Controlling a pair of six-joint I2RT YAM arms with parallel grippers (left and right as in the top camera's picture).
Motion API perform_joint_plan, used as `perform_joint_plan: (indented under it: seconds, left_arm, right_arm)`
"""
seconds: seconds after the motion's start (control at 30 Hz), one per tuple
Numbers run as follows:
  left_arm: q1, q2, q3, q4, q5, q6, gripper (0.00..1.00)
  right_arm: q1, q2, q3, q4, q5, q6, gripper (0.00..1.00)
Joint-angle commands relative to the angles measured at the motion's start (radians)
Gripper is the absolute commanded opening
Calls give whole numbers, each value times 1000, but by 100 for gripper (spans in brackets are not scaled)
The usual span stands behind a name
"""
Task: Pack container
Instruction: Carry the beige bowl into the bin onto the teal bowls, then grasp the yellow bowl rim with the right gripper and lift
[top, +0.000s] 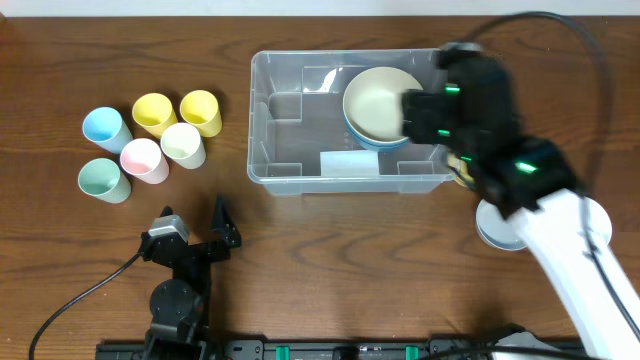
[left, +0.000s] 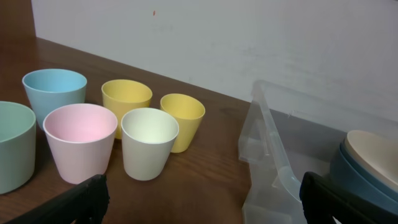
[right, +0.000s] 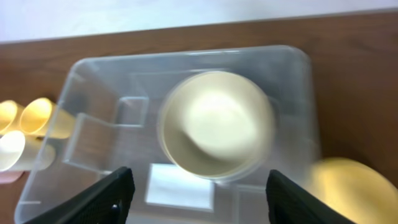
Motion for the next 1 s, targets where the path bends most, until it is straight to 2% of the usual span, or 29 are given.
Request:
perform_joint_plan:
  seconds: [0.0,0.2,0.43,0.63,0.97]
  left_arm:
    - [5,-5,-24,-30,-11,16,98]
    - [5,-5,-24,-30,-11,16,98]
    - [5,-5,-24,-30,-11,16,98]
    - [5,-5,-24,-30,-11,16,98]
    - [5,-5,-24,-30,-11,16,98]
  right_arm:
    - [-99,-40,7,-89,25,78,71]
    - [-321,-14,-11,-266,19,163,76]
    - [-456,134,-61,-282,8,201,74]
    - [-506,287,-65,-253,-29,213,71]
    - [-507,478,-66,-191,-39,198,70]
